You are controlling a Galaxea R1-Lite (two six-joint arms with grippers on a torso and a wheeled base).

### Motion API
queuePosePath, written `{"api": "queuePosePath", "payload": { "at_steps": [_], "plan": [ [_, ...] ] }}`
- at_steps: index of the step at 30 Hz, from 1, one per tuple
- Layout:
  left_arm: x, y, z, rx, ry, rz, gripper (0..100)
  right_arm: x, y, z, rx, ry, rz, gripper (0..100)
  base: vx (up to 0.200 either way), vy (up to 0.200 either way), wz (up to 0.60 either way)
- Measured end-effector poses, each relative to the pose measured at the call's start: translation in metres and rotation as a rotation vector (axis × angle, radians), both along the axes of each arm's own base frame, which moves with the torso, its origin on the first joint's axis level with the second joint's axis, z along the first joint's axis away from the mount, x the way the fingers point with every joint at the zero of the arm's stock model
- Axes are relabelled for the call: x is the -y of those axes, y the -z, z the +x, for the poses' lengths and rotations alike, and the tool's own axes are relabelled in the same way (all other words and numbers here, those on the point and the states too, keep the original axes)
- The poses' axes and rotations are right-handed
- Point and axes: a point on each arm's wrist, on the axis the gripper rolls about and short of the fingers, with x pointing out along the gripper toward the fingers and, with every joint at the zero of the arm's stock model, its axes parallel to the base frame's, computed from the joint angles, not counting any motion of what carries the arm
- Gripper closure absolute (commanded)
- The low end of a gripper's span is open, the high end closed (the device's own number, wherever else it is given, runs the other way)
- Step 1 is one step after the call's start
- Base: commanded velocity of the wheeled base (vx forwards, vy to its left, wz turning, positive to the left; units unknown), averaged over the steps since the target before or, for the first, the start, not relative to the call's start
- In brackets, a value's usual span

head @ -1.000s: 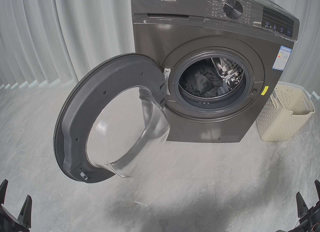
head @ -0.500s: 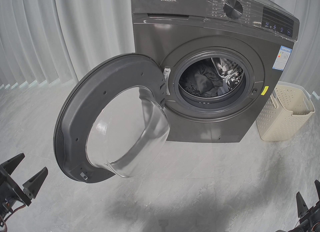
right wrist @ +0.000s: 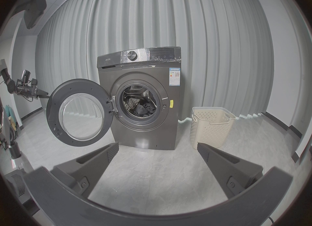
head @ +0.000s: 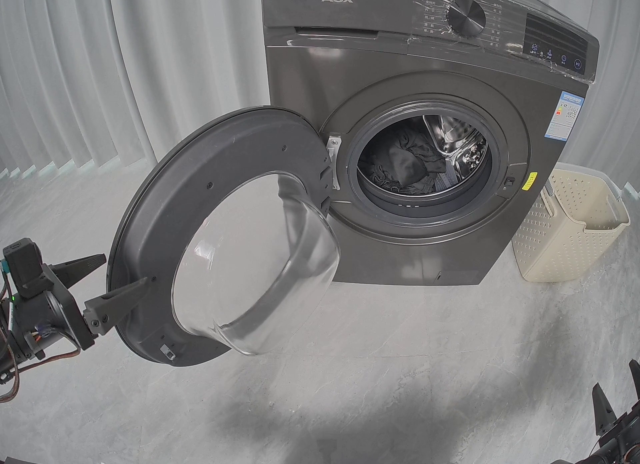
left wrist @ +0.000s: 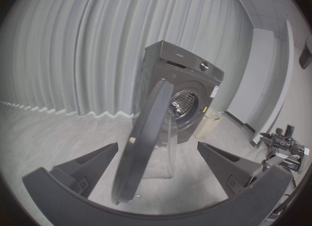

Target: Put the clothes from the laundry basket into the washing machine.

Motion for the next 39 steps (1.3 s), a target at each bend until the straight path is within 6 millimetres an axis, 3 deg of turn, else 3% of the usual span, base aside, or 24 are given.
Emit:
{"api": "queuePosePath", "payload": {
  "at_steps": [6,13,21,27,32,39],
  "plan": [
    [0.013,0.003,0.004,-0.03,0.147,-0.018,0,0.0,0.0,0.0,0.0,0.0,-0.001,0,0.0,0.0,0.0],
    [0.028,-0.001,-0.007,-0.047,0.256,-0.078,0,0.0,0.0,0.0,0.0,0.0,-0.001,0,0.0,0.0,0.0],
    [0.031,-0.004,-0.011,-0.032,0.244,-0.077,0,0.0,0.0,0.0,0.0,0.0,-0.004,0,0.0,0.0,0.0],
    [0.038,-0.004,0.002,-0.041,0.229,-0.052,0,0.0,0.0,0.0,0.0,0.0,-0.004,0,0.0,0.0,0.0],
    [0.056,-0.006,0.015,-0.038,0.237,-0.033,0,0.0,0.0,0.0,0.0,0.001,-0.004,0,0.0,0.0,0.0],
    [0.086,-0.008,0.016,-0.016,0.341,-0.042,0,0.0,0.0,0.0,0.0,0.0,-0.004,0,0.0,0.0,0.0]
  ]
}}
